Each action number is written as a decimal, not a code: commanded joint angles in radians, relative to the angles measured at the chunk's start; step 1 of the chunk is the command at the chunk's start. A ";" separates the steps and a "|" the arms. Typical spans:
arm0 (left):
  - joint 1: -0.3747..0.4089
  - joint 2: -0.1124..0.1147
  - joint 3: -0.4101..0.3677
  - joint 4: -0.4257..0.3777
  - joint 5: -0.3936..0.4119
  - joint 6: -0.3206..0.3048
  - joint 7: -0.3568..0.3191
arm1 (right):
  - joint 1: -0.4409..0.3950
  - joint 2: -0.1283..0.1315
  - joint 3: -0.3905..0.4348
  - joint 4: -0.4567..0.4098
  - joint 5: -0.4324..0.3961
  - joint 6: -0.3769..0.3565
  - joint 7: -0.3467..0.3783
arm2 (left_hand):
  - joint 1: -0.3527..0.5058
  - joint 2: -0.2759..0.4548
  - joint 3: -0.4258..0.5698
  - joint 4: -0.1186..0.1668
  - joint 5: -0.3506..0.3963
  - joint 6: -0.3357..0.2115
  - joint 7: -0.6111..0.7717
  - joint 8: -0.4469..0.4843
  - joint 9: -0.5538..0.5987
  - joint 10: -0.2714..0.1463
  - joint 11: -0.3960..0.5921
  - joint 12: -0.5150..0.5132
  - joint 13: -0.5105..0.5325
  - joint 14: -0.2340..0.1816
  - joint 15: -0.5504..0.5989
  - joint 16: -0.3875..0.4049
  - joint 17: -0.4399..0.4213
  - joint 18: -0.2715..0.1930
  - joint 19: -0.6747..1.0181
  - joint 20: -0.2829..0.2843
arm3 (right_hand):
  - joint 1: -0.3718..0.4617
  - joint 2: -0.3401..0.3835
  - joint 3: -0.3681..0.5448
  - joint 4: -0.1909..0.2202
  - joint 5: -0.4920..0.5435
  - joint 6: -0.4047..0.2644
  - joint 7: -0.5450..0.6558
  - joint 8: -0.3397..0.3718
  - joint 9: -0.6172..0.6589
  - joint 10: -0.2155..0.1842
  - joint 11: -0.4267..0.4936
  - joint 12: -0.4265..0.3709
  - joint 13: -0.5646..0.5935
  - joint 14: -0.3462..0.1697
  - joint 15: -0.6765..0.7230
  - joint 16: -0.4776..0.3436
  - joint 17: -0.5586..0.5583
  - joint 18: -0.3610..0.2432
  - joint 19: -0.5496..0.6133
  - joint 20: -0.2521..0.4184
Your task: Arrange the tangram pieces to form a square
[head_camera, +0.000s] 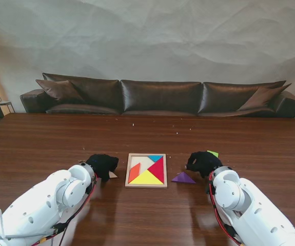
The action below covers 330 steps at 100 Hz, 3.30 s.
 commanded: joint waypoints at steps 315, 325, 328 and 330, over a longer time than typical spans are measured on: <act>0.071 -0.029 -0.197 0.019 -0.105 -0.122 0.017 | 0.014 -0.002 -0.013 0.021 0.011 -0.001 0.029 | -0.126 0.136 -0.016 0.115 0.158 -0.241 -0.790 -0.315 -0.426 -0.110 -0.527 -0.625 -0.192 -0.026 -0.119 -0.012 -0.417 0.012 -0.154 0.307 | -0.017 0.003 -0.005 0.006 0.008 0.007 0.011 0.000 0.007 0.015 0.010 -0.012 0.011 0.009 0.010 0.004 -0.015 -0.002 0.023 -0.005; 0.073 -0.033 -0.220 0.014 -0.134 -0.137 0.018 | 0.015 -0.001 -0.015 0.022 0.011 -0.001 0.031 | -0.114 0.164 -0.027 0.120 0.175 -0.254 -0.804 -0.330 -0.431 -0.135 -0.546 -0.678 -0.178 -0.035 -0.082 0.012 -0.413 0.012 -0.133 0.321 | -0.016 0.002 -0.005 0.006 0.009 0.005 0.011 0.000 0.009 0.015 0.010 -0.011 0.012 0.008 0.010 0.004 -0.015 -0.002 0.023 -0.005; 0.073 -0.034 -0.226 0.011 -0.132 -0.136 0.021 | 0.016 -0.001 -0.015 0.022 0.011 -0.001 0.032 | -0.116 0.168 -0.029 0.120 0.184 -0.255 -0.805 -0.332 -0.427 -0.134 -0.546 -0.682 -0.182 -0.034 -0.082 0.013 -0.415 0.014 -0.133 0.321 | -0.016 0.003 -0.005 0.006 0.009 0.005 0.011 0.000 0.009 0.011 0.010 -0.011 0.012 0.007 0.010 0.004 -0.015 -0.002 0.023 -0.005; 0.073 -0.034 -0.229 0.010 -0.127 -0.135 0.026 | 0.016 -0.001 -0.015 0.022 0.011 -0.001 0.032 | -0.121 0.171 -0.031 0.120 0.190 -0.252 -0.804 -0.333 -0.422 -0.131 -0.544 -0.683 -0.189 -0.030 -0.085 0.012 -0.417 0.015 -0.134 0.322 | -0.016 0.003 -0.005 0.006 0.009 0.006 0.011 0.000 0.009 0.012 0.010 -0.011 0.013 0.006 0.011 0.004 -0.015 -0.002 0.023 -0.005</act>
